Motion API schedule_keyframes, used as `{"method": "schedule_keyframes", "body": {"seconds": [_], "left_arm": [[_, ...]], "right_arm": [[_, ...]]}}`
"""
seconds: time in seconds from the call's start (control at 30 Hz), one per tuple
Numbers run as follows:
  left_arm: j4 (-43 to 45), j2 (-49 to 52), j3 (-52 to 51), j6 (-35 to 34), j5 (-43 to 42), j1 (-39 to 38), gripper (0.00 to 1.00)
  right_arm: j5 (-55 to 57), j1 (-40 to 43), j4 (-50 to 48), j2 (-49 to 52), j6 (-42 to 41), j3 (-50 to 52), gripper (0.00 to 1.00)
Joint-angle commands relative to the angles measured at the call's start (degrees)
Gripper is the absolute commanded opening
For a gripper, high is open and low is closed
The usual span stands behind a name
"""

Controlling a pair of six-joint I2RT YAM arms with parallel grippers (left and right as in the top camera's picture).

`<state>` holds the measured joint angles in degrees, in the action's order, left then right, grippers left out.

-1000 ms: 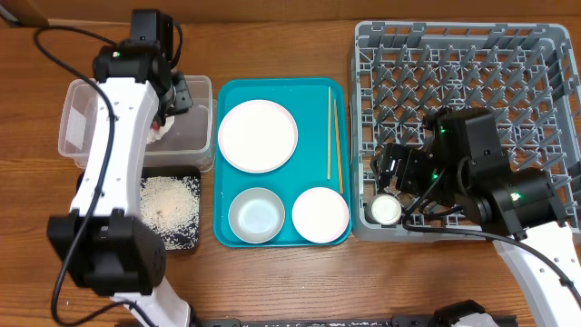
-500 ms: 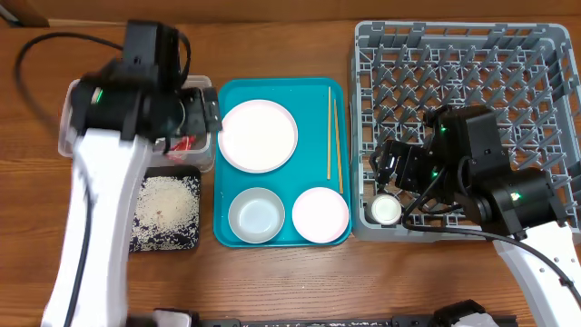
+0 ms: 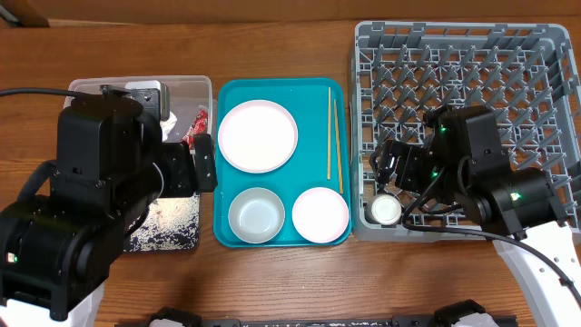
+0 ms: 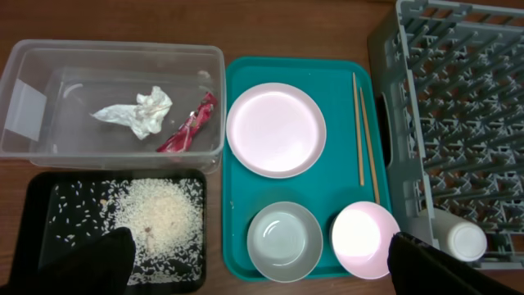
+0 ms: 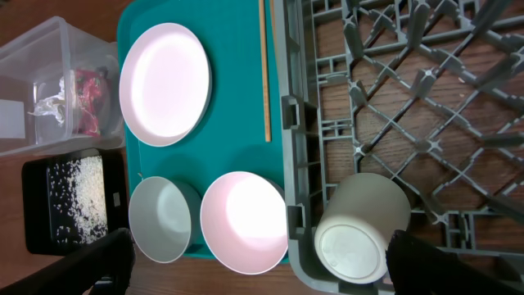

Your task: Sort waste into correct bins and load items into the dishwasher

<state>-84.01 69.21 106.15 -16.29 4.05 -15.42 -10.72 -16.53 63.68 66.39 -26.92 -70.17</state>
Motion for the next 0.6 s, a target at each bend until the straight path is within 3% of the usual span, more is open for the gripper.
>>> {"method": "schedule_keyframes", "body": {"seconds": [0.0,0.17,0.33,0.57], "left_arm": [[3.2,-1.6,-1.2,1.6,4.4,-0.5,1.00],[23.2,-8.6,-12.6,6.7,4.6,0.2,1.00],[45.1,-20.0,-32.6,10.1,-4.7,4.2,1.00],[62.7,-37.0,-58.0,10.2,-6.4,7.3,1.00]], "right_arm": [[-0.3,0.1,-0.4,0.0,0.3,-0.7,1.00],[-0.3,0.1,-0.3,0.3,0.3,-0.7,1.00],[-0.3,0.1,-0.3,0.3,0.3,-0.7,1.00],[-0.3,0.1,-0.3,0.3,0.3,-0.7,1.00]]}}
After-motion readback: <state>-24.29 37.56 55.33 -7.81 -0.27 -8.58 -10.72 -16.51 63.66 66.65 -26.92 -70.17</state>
